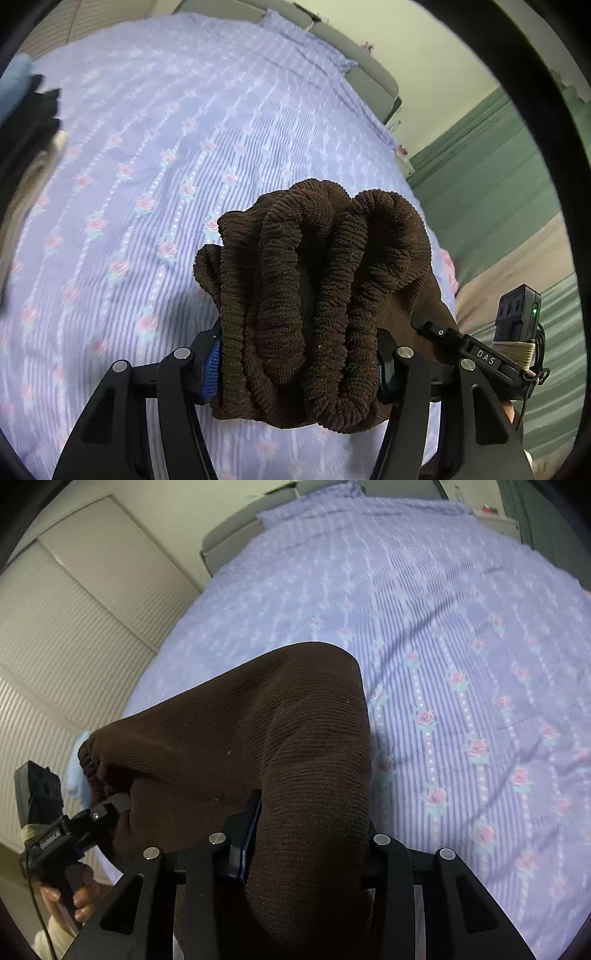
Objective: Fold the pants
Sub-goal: 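Lift the folded brown pants with both tools and carry them toward the clothes stack, then lower the folded pants onto the clothes stack and open both tools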
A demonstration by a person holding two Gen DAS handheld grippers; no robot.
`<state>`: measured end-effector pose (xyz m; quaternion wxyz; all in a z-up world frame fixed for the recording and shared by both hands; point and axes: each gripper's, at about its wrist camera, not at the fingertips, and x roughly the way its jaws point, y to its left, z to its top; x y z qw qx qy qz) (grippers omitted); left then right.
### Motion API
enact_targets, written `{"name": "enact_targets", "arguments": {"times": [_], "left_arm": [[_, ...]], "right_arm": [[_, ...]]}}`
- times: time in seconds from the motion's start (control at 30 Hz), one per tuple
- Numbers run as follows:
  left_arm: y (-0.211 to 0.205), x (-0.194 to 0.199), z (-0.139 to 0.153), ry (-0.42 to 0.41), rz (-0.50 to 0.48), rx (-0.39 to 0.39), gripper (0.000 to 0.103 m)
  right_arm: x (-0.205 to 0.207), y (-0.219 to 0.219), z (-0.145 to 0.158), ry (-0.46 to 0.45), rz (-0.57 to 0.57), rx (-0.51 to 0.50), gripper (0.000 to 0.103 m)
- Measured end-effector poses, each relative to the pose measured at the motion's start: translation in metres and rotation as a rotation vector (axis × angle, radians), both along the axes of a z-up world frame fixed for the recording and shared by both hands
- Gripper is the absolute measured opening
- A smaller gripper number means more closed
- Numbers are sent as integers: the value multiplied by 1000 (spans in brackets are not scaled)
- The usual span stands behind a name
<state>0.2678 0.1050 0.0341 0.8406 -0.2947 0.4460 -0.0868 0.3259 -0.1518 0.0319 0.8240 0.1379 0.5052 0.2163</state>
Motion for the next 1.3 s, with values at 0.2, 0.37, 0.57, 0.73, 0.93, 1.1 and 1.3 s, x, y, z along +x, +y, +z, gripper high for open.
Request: {"name": "enact_targets", "arguments": {"times": [0.2,0.37,0.57,0.73,0.93,1.1,1.3], "left_arm": [[12,-56,50,-26,76,18,60],[34,-94,81,-22,137,39,60],[82,-131,112,-49,218,60,60],[143,-153,123,-65,245,57,60],[229,-163,133,-64,235,81,60],[297,-163,139,-72,235,116,60],[360,-145,142,-117,236,149,61]], "right_arm": [[-39,17,52,-41,64,-4,39],[-65,52,88,-44,143,10,39],[-90,105,120,-59,235,22,39],[-106,169,141,-83,273,20,39],[-124,254,149,-76,265,34,39],[-124,315,149,-68,249,64,39],[-109,376,157,-116,253,72,39]]}}
